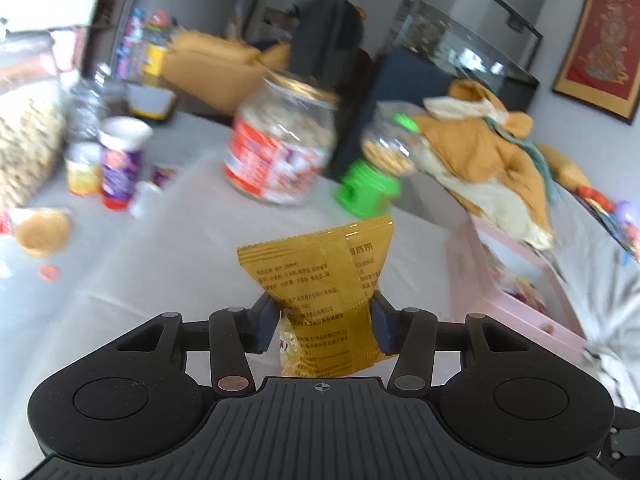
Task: Organize snacks
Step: 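Grasp and lift the yellow packet with the left tool, then grasp the red spicy chicken bag with the right tool while the left tool holds the yellow packet, then lift the red bag with the right tool while the left tool lifts the yellow packet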
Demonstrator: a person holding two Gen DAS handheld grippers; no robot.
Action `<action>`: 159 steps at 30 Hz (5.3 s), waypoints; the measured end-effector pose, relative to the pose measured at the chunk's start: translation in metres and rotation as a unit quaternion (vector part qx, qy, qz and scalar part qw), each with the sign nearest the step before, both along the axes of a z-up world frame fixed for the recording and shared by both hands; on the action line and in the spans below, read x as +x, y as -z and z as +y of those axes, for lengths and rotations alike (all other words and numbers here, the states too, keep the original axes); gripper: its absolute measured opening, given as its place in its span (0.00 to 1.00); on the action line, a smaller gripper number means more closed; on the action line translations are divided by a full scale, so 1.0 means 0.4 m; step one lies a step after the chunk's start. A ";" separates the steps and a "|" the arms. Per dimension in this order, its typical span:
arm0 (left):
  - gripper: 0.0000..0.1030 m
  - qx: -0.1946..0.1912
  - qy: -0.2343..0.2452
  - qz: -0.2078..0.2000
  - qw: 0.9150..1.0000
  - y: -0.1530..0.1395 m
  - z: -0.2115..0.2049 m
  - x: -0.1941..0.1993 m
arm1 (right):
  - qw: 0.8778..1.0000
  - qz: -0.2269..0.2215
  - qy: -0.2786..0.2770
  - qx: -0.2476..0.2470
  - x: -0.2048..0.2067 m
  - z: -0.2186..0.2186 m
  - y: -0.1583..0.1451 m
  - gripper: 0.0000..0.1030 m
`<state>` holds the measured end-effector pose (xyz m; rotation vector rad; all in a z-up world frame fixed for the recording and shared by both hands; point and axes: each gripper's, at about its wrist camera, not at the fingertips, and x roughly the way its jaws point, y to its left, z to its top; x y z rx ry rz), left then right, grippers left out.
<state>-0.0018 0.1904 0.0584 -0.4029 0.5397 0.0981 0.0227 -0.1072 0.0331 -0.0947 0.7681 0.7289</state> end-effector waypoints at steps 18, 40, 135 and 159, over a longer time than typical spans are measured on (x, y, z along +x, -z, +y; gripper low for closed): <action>0.52 0.070 0.006 0.050 0.996 0.014 0.026 -0.122 | 0.982 -0.053 0.035 -0.176 0.018 0.149 -0.002 0.92; 0.52 0.109 -0.008 0.043 0.993 -0.036 0.056 -0.218 | 0.988 0.037 0.075 -0.130 0.085 0.426 0.035 1.00; 0.64 0.136 0.226 0.043 0.964 0.113 -0.412 -0.118 | 0.989 0.007 0.098 -0.110 -0.067 -0.179 0.004 0.59; 0.56 0.126 0.193 -0.005 0.973 0.025 -0.421 -0.081 | 0.992 0.022 0.121 -0.016 -0.041 -0.273 -0.013 0.38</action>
